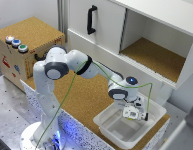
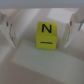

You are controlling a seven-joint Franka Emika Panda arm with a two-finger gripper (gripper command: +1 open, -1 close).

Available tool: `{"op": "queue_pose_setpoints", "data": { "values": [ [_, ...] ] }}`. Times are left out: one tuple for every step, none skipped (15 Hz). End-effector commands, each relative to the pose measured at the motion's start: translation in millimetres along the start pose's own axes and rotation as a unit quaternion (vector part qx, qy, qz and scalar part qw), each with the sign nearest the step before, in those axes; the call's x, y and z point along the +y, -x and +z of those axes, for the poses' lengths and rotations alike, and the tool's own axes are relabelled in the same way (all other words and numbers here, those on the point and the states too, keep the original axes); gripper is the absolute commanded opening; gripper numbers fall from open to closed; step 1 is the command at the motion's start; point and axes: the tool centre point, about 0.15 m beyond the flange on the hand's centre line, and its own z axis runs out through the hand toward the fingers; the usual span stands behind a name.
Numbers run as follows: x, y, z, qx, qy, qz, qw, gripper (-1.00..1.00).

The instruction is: Go towards the yellow block and lift it

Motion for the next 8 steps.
{"op": "queue_pose_setpoints", "data": {
  "values": [
    [6.6,2.4,16.2,0.006,0.011,0.011,1.000,-1.00],
    [8.5,4.2,16.3,0.004,0.012,0.013,1.000,-1.00],
    [10.0,5.3,16.3,0.003,0.012,0.014,1.000,-1.00],
    [12.6,6.1,16.0,0.003,0.014,0.015,1.000,-1.00],
    [14.8,5.3,14.6,0.004,0.015,0.018,1.000,-1.00],
    [16.3,4.2,12.4,0.007,0.016,0.022,1.000,-1.00],
    [19.6,1.8,8.9,0.013,0.016,0.033,0.999,-1.00],
    [23.3,-1.9,4.4,0.021,0.020,0.047,0.998,-1.00]
  ]
}}
